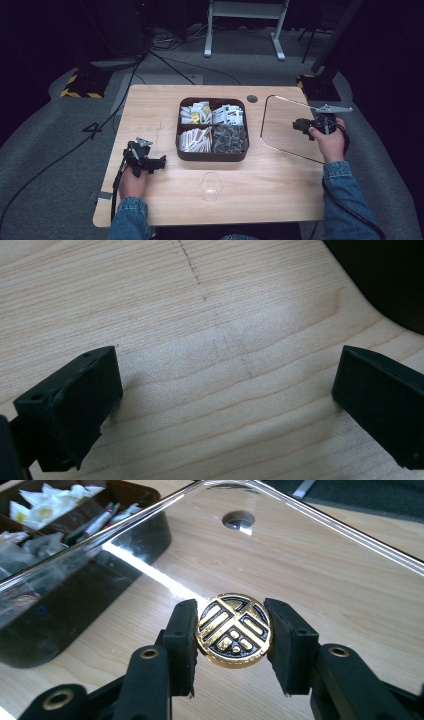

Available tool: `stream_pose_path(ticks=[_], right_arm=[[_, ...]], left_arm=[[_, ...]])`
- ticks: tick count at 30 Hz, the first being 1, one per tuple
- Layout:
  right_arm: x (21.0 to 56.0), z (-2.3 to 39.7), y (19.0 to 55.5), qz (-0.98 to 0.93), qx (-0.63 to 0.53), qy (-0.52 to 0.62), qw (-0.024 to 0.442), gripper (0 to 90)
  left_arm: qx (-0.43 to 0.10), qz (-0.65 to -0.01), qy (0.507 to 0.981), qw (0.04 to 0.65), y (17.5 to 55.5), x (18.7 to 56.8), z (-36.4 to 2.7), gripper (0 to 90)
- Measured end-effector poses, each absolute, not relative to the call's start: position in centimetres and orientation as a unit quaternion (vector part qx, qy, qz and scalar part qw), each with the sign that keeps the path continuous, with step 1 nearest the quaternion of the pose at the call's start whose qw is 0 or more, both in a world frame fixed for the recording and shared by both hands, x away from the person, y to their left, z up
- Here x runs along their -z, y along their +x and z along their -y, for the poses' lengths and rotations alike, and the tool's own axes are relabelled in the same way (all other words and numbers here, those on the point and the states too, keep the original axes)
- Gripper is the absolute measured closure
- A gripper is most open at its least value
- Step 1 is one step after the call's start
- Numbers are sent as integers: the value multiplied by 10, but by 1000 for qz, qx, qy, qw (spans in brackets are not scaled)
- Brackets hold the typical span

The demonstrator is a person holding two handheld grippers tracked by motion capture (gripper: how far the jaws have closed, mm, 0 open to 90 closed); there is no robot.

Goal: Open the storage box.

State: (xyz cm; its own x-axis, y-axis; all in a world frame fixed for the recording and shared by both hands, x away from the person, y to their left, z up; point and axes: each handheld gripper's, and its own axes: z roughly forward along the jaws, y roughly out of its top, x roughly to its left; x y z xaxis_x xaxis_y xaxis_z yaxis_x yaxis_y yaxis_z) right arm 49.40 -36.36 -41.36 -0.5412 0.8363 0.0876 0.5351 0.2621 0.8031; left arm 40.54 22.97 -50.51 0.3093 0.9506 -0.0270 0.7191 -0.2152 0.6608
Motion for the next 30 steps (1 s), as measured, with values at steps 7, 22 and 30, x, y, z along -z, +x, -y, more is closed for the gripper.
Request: stream_pose_path(ticks=[7, 22, 30], right_arm=[[434, 366, 501, -774, -406, 454, 174, 588], [464, 365, 509, -781, -381, 467, 166, 589], [474, 365, 510, -784, -371, 470, 163, 588]], left_arm=[[-197, -555, 753, 294, 406, 505, -230, 1], [-197, -555, 753, 294, 406, 505, -230, 1], [-197, -555, 753, 295, 406, 505, -230, 1]])
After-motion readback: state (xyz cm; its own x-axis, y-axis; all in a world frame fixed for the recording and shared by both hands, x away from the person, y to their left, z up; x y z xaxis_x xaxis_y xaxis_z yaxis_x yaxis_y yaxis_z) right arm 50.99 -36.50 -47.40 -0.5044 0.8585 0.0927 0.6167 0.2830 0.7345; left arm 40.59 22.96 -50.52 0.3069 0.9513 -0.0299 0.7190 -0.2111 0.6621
